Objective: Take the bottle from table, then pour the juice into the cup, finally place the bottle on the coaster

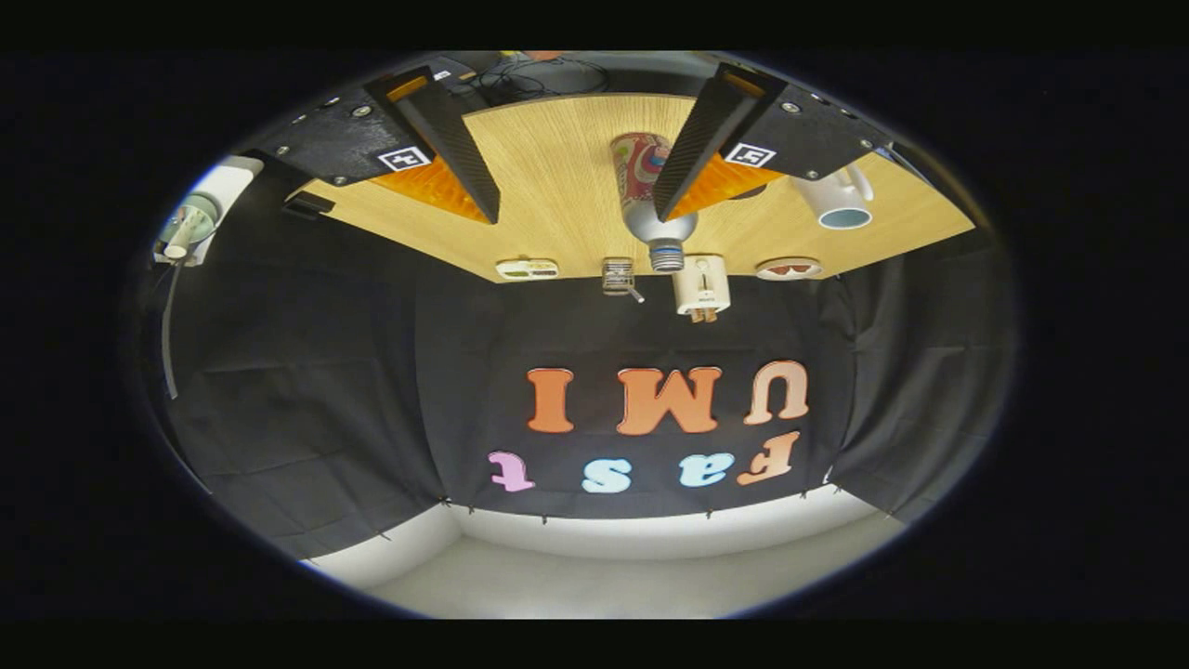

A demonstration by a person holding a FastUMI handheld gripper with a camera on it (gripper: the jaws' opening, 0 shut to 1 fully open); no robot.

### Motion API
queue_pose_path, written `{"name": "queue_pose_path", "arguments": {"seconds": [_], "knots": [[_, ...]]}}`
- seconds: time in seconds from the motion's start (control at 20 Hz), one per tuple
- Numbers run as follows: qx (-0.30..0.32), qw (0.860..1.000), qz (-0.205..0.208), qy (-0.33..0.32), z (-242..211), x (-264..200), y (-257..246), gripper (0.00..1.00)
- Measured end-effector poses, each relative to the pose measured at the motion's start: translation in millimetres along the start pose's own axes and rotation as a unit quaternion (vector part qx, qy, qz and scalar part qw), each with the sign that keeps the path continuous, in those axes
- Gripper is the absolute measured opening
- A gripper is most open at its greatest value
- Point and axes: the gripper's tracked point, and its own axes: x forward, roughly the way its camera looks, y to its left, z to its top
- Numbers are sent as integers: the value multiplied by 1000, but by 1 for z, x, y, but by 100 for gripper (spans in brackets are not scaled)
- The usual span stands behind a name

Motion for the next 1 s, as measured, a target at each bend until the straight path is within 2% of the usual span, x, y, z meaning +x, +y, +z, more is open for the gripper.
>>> {"name": "queue_pose_path", "arguments": {"seconds": [0.5, 0.8, 1.0], "knots": [[-4, 1000, 27, 8, -7, 4, 18, 99], [-16, 997, 65, 24, -27, 19, 52, 99], [-23, 997, 65, 39, -45, 36, 60, 99]]}}
